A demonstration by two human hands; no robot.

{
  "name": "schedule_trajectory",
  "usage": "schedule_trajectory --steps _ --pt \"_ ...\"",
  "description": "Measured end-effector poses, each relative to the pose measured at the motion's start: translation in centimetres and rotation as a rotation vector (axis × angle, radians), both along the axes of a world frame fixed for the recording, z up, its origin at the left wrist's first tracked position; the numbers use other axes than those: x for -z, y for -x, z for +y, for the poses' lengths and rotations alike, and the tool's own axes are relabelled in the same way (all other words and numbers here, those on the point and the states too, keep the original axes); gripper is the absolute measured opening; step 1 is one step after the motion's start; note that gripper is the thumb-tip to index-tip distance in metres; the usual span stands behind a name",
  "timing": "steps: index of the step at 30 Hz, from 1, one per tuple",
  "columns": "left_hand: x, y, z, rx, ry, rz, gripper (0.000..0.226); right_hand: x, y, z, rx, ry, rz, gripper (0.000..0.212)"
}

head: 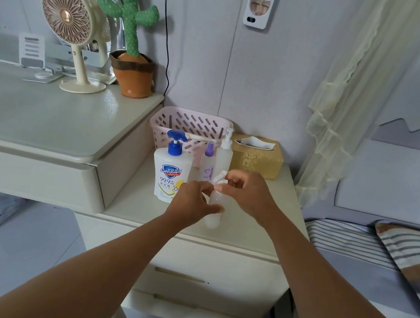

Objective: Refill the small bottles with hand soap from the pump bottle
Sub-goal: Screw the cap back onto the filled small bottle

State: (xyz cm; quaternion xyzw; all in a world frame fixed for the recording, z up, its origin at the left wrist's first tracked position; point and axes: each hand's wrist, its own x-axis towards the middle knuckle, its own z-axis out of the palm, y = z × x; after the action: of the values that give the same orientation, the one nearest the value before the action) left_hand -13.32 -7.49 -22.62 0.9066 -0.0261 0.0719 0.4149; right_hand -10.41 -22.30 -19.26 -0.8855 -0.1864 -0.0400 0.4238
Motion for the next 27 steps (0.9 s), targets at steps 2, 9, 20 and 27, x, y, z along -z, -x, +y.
schedule_trajectory --steps 2,9,20,27 --pt "-0.1 0.1 0.0 -0.007 -0.001 -0.009 0.037 0.0 0.1 0.4 0.068 0.020 -0.021 0.032" --pt "-0.1 -0.1 0.0 0.008 -0.003 -0.002 0.041 -0.7 0.1 -0.3 -0.041 0.126 0.015 0.038" --pt "0.1 -0.1 0.0 0.018 -0.010 -0.020 0.038 -0.5 0.2 -0.6 -0.020 0.076 0.055 0.027" --pt "0.0 -0.1 0.0 0.009 -0.010 -0.020 0.039 0.4 0.2 0.2 0.110 -0.028 0.062 0.036"
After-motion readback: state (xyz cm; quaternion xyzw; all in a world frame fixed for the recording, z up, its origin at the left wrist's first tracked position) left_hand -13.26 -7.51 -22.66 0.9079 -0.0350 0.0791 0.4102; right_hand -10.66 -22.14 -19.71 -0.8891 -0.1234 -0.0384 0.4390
